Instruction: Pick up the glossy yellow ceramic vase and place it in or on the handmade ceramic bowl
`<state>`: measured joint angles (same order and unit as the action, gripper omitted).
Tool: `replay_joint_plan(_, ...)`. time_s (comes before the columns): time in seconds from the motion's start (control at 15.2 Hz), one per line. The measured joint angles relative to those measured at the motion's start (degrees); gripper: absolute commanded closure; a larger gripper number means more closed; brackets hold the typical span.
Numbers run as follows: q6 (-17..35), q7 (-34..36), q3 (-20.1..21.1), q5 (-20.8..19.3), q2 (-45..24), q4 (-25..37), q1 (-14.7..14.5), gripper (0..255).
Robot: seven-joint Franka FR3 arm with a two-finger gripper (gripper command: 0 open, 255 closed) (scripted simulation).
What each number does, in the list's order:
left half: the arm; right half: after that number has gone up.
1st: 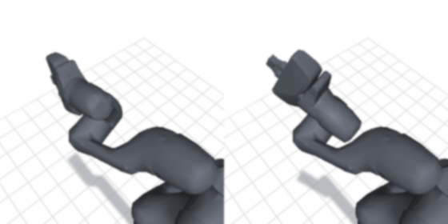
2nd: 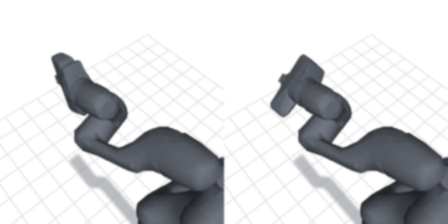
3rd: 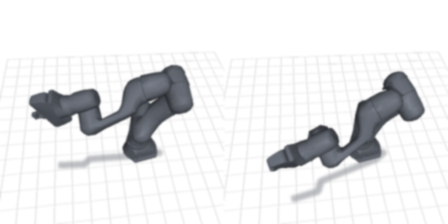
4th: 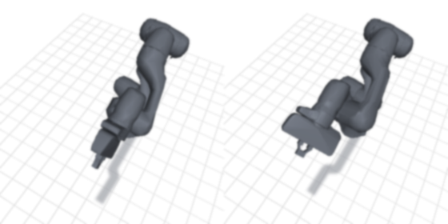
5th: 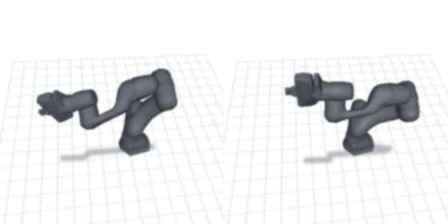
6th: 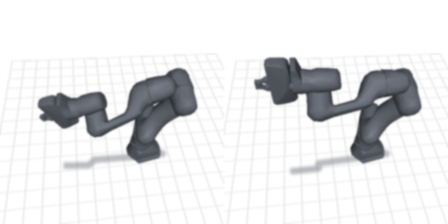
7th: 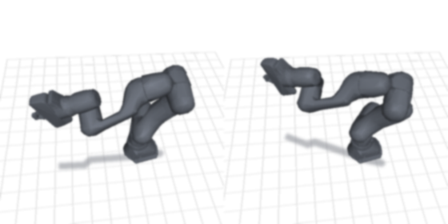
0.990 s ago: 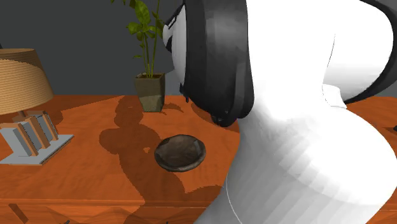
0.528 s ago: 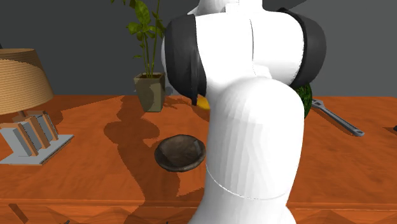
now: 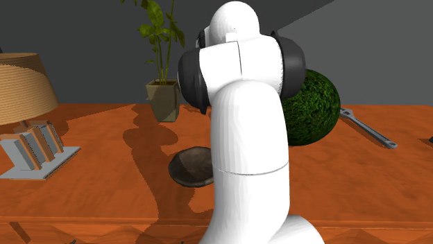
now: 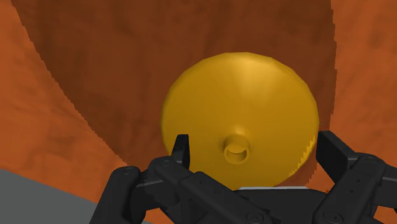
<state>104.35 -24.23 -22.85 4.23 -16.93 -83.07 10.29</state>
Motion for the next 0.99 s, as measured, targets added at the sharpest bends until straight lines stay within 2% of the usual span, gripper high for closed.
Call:
replay_joint_plan(0.4, 3.68, -0.47, 0.12, 0.59, -1.62, -2.13, 0.32, 0)
replay_joint_plan(0.86, 4.24, -0.51, 0.15, 0.66, -1.77, -2.51, 0.33, 0)
replay_joint_plan(0.92, 4.24, -0.51, 0.15, 0.66, -1.77, -2.51, 0.33, 255)
replay_joint_plan(0.99, 4.24, -0.51, 0.15, 0.66, -1.77, -2.51, 0.33, 255)
